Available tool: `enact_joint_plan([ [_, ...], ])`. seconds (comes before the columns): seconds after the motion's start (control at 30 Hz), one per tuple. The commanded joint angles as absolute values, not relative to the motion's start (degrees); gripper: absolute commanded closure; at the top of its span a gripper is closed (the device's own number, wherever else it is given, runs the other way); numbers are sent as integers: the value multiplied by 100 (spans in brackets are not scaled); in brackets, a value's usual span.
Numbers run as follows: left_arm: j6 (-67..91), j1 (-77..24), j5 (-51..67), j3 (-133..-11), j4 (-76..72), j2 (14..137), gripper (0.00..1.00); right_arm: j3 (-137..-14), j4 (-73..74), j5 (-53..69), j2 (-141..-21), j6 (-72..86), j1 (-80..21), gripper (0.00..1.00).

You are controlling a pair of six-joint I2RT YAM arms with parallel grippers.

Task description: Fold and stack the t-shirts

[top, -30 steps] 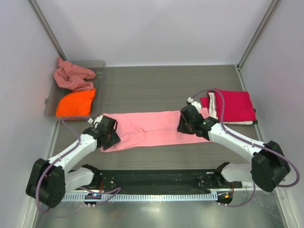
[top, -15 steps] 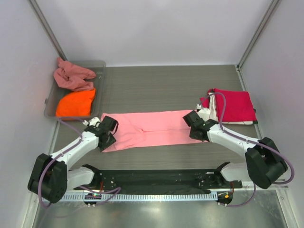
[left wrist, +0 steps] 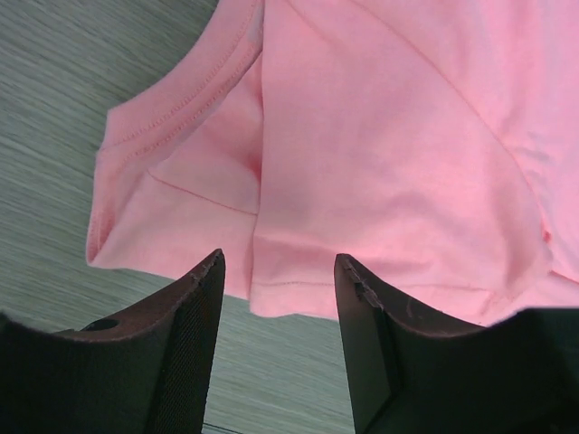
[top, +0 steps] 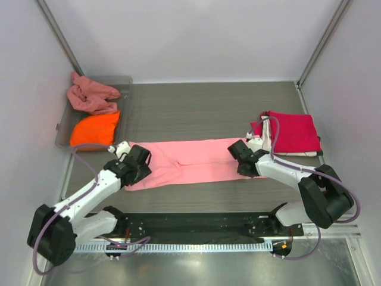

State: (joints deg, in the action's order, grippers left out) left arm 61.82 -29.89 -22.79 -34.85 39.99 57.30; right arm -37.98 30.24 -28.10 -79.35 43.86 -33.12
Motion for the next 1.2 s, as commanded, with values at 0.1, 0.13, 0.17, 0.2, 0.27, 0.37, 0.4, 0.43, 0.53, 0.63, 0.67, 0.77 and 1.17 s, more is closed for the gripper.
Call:
enact_joint_plan([
  [0.1, 6443, -3015, -2338, -3840, 3367, 7213, 46, -3446, 2628, -2163, -7981, 4491, -3296, 99],
  [0.13, 6408, -2997, -2364, -4093, 3323, 7668, 45, -3419, 2593, -1945, -7972, 4465, -3296, 99],
  [0.17, 6320, -2980, -2443, -4287, 3314, 7951, 45, -3410, 2610, -1855, -7928, 4447, -3287, 99],
  [0.2, 6250, -2953, -2443, -4463, 3331, 8206, 44, -3358, 2602, -1733, -7902, 4447, -3305, 99],
  [0.27, 6100, -2770, -2348, -5008, 3331, 8980, 45, -3287, 2601, -1477, -7788, 4465, -3357, 99],
  [0.37, 5854, -2532, -1890, -5605, 3226, 9761, 46, -3129, 2654, -1309, -7489, 4474, -3541, 99],
  [0.4, 5714, -2514, -1777, -5790, 3191, 9956, 46, -3138, 2750, -1362, -7279, 4578, -3629, 99],
  [0.43, 5652, -2505, -1775, -5983, 3190, 10123, 46, -3138, 2855, -1310, -7208, 4588, -3665, 99],
  [0.53, 5337, -2487, -1784, -7072, 3557, 10896, 46, -3138, 2944, -1064, -7049, 4623, -3937, 99],
  [0.63, 4941, -2461, -1758, -8609, 4049, 11836, 47, -3269, 3006, -1063, -7267, 4710, -4411, 99],
  [0.67, 4905, -2461, -1758, -9031, 4226, 12074, 48, -3322, 2997, -1072, -7356, 4772, -4551, 99],
  [0.77, 4580, -2470, -1390, -10535, 4377, 12997, 52, -3603, 2769, -1064, -7926, 5027, -5210, 99],
  [1.17, 4869, -1855, 464, -13690, 3730, 15427, 54, -6125, 2118, -1046, -9431, 4967, -6628, 88],
])
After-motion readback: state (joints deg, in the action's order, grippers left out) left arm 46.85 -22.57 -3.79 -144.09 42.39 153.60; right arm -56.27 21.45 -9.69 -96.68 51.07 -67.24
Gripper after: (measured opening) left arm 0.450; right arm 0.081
